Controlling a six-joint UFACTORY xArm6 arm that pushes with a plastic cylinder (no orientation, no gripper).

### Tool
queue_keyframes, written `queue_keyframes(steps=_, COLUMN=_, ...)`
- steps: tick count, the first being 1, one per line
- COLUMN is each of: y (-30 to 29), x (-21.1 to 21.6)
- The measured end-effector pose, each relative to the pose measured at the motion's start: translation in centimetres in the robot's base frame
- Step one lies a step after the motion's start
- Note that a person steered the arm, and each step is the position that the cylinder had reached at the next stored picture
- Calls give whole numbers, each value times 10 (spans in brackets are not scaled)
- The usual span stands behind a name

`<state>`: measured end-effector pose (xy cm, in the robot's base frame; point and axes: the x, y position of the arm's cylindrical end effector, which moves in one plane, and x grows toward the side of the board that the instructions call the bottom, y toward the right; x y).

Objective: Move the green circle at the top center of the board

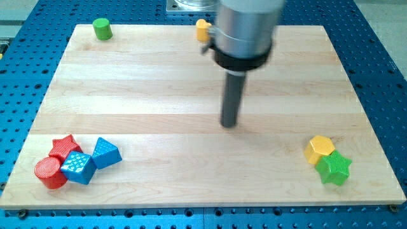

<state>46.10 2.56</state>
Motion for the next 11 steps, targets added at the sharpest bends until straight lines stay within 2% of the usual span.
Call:
queue_keyframes(steps=1, y=-71, x=-56)
queue_keyframes(steps=3, y=-268, x=-144)
queue_keyframes(steps=4, y=-307, x=-201)
queue_keyframes(steps=5, y=-280, x=-236)
queue_keyframes(steps=6, y=-250, x=-251)
queue_keyframes(steps=7, y=-248, x=-270)
queue_keyframes(steps=8, y=-227, x=-269)
queue_keyframes(steps=10, y=-75, x=-267)
queue_keyframes(steps=11, y=-80, x=-268)
